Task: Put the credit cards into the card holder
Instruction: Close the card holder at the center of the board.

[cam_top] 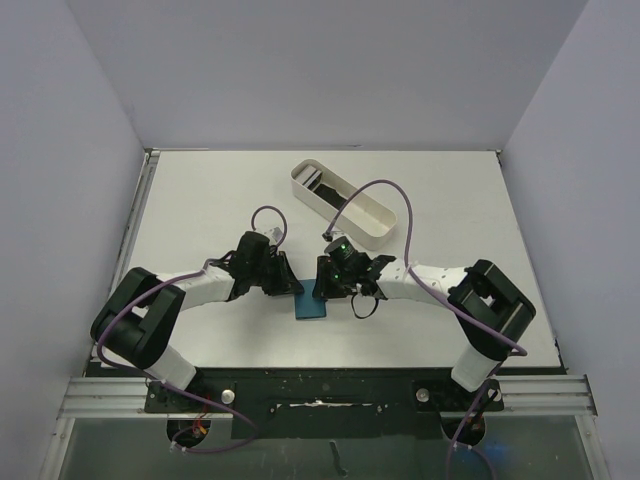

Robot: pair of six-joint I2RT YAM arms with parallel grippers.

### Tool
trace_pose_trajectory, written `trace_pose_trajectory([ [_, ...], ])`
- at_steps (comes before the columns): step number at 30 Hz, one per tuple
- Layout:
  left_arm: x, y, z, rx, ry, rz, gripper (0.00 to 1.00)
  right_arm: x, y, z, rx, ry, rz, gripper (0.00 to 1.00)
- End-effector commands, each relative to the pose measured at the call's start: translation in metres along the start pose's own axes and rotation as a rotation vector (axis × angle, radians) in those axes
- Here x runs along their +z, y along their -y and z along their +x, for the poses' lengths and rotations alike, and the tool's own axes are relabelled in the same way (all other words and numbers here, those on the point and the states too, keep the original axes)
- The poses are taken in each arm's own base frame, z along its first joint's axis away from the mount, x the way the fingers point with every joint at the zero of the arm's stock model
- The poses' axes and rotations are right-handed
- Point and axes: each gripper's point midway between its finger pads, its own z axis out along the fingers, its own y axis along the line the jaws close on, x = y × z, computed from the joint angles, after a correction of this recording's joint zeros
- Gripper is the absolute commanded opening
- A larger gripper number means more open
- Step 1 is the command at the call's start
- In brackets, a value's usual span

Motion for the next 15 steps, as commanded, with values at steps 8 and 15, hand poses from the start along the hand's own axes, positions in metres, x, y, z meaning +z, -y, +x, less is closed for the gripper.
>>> trace_pose_trajectory([
  [8,0.0012,0.0006,-0.0081,0.019,0.038,-0.023,0.14,0.0050,-0.0149,-0.0038,-0.024,0.020,-0.021,0.19],
  [15,-0.0002,0.0003,-0.0086,0.019,0.044,-0.026,0.14,0.0064,-0.0161,-0.0023,-0.042,0.016,-0.004,0.19],
])
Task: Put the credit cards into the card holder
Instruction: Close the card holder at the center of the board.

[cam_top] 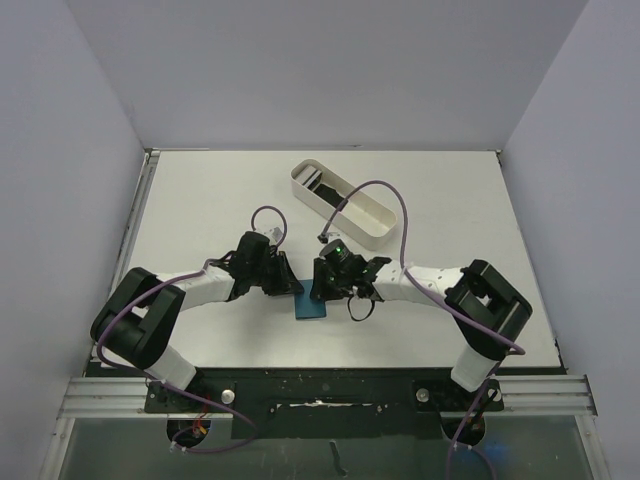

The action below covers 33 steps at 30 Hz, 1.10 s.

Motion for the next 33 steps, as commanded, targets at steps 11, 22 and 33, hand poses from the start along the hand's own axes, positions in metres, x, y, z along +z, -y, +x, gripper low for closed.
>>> trace_pose_trajectory([
  [11,0.000,0.000,-0.008,0.020,0.043,-0.022,0.14,0.005,0.002,-0.002,-0.073,-0.006,0.107,0.17],
  [22,0.001,0.001,-0.007,0.017,0.042,-0.016,0.14,0.012,0.015,0.016,-0.138,-0.061,0.223,0.11],
  [33,0.002,0.004,-0.009,0.008,0.044,-0.001,0.14,0.024,0.044,0.053,-0.171,-0.201,0.324,0.05],
])
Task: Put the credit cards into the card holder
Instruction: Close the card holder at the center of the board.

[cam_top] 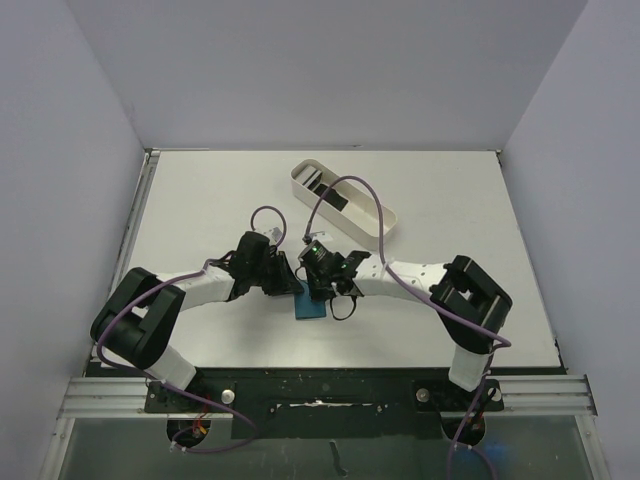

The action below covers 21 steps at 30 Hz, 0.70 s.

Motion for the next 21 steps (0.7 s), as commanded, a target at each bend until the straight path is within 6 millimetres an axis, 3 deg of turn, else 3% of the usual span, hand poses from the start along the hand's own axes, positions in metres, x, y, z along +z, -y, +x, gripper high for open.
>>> trace_pose_trajectory([
  [1,0.002,0.004,-0.009,0.018,0.043,0.004,0.14,0.029,0.035,0.057,-0.060,-0.182,0.138,0.05],
  [4,0.002,-0.002,-0.002,0.008,0.032,-0.007,0.14,0.028,0.037,0.059,-0.060,-0.184,0.137,0.05],
  [7,-0.001,0.002,-0.005,0.011,0.044,0.001,0.14,0.024,0.035,0.047,-0.067,-0.154,0.135,0.05],
  [11,-0.008,0.007,-0.014,0.018,0.075,0.000,0.14,0.009,0.025,0.010,-0.062,-0.060,0.099,0.10],
  [13,-0.018,0.020,-0.033,0.040,0.124,0.010,0.16,-0.004,0.018,-0.014,-0.056,0.004,0.078,0.15],
  [18,-0.053,0.033,-0.068,0.082,0.256,-0.017,0.26,-0.042,0.007,-0.061,-0.024,0.157,0.015,0.30],
  [21,-0.082,0.042,-0.086,0.117,0.327,-0.032,0.45,-0.066,0.012,-0.077,0.016,0.237,0.016,0.42],
])
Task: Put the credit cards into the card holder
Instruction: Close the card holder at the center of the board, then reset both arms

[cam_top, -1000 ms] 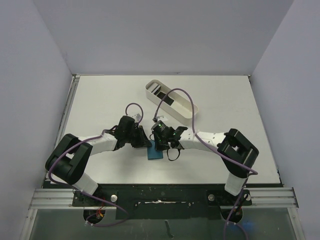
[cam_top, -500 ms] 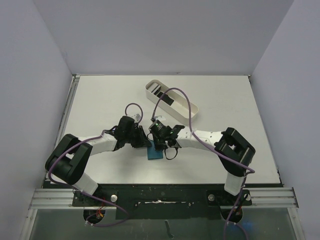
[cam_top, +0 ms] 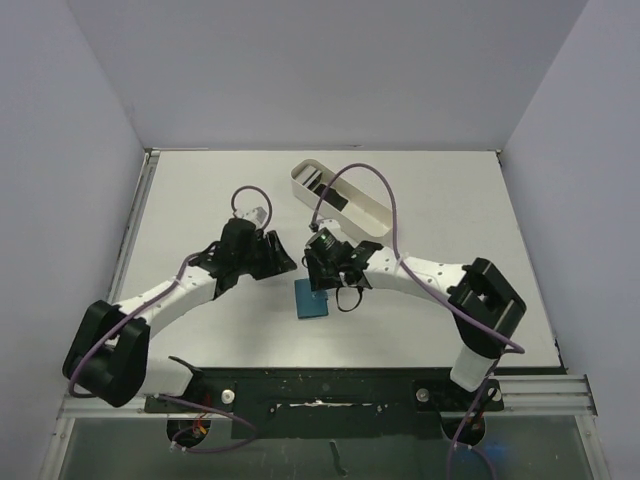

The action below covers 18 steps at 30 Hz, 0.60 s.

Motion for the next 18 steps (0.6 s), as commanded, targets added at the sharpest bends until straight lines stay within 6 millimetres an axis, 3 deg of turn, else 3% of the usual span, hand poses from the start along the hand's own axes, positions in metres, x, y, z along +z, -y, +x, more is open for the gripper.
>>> trace_pose_trajectory([
  [1,-0.045,0.029,-0.061,0.087,0.190,0.007,0.48,-0.056,0.006,-0.059,0.062,0.230,-0.010,0.47],
  [4,-0.076,0.040,-0.075,0.141,0.245,-0.001,0.52,-0.083,0.019,-0.068,0.100,0.310,-0.005,0.64],
  [6,-0.100,0.050,-0.085,0.175,0.294,0.009,0.63,-0.104,0.028,-0.074,0.121,0.367,-0.003,0.72],
  [8,-0.122,0.057,-0.090,0.200,0.334,0.015,0.67,-0.131,0.037,-0.079,0.142,0.430,-0.005,0.82],
  [10,-0.142,0.064,-0.094,0.221,0.368,0.030,0.68,-0.153,0.047,-0.082,0.158,0.479,0.007,0.99],
  [15,-0.186,0.088,-0.099,0.290,0.453,0.119,0.70,-0.203,0.074,-0.081,0.222,0.594,0.039,0.98],
  [18,-0.202,0.094,-0.096,0.282,0.487,0.159,0.71,-0.227,0.092,-0.074,0.265,0.648,0.057,0.98],
])
